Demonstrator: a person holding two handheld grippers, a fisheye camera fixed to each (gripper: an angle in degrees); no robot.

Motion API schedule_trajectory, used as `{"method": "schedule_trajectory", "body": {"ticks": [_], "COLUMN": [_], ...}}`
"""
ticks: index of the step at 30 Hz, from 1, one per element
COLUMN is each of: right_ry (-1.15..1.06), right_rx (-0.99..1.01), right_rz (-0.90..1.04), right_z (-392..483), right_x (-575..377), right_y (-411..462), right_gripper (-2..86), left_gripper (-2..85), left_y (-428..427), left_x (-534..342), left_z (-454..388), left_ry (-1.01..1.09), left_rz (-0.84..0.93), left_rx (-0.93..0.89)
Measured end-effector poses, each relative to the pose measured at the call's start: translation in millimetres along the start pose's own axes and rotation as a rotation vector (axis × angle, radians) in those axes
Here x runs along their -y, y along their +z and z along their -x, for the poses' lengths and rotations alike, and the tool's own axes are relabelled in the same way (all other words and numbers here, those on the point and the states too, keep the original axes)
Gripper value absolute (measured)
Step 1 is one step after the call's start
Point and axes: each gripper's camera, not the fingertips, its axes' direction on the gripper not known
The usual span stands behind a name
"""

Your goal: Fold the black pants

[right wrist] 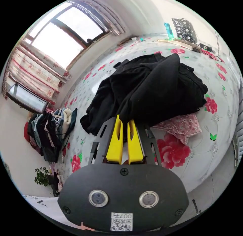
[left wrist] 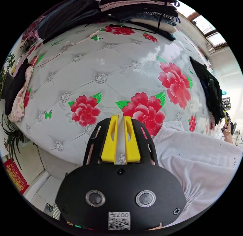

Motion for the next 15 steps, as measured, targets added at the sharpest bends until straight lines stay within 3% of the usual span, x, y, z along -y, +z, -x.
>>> {"method": "schedule_trajectory", "body": {"ticks": [2, 4, 8, 13, 15], "right_ry": [-0.187, -0.400, -0.840, -0.914, -1.036], "right_rx": [0.215, 0.367, 0.060, 0.769, 1.081], "right_rz": [-0.022, 0.011, 0.103, 0.417, 0.661], "right_z": [45.3, 109.6, 263.5, 351.8, 422.8], "right_x": [-0.4, -8.8, -77.0, -164.2, -232.6], "right_y": [-34.9, -60.7, -68.6, -43.8, -27.7], "right_gripper": [0.0, -0.3, -0.5, -0.5, -0.3], "left_gripper": [1.1, -0.5, -0.9, -0.9, -0.9], "left_y": [-6.3, -20.4, -43.4, -90.2, -104.4], "left_x": [-4.6, -10.7, -14.0, -28.5, -38.3], "left_z": [4.7, 7.8, 1.6, 5.4, 19.8], "left_ry": [-0.010, -0.017, 0.020, 0.136, 0.129], "left_rz": [-0.018, -0.104, -0.200, -0.282, -0.306], "left_rx": [-0.030, -0.169, -0.315, -0.391, -0.401]}}
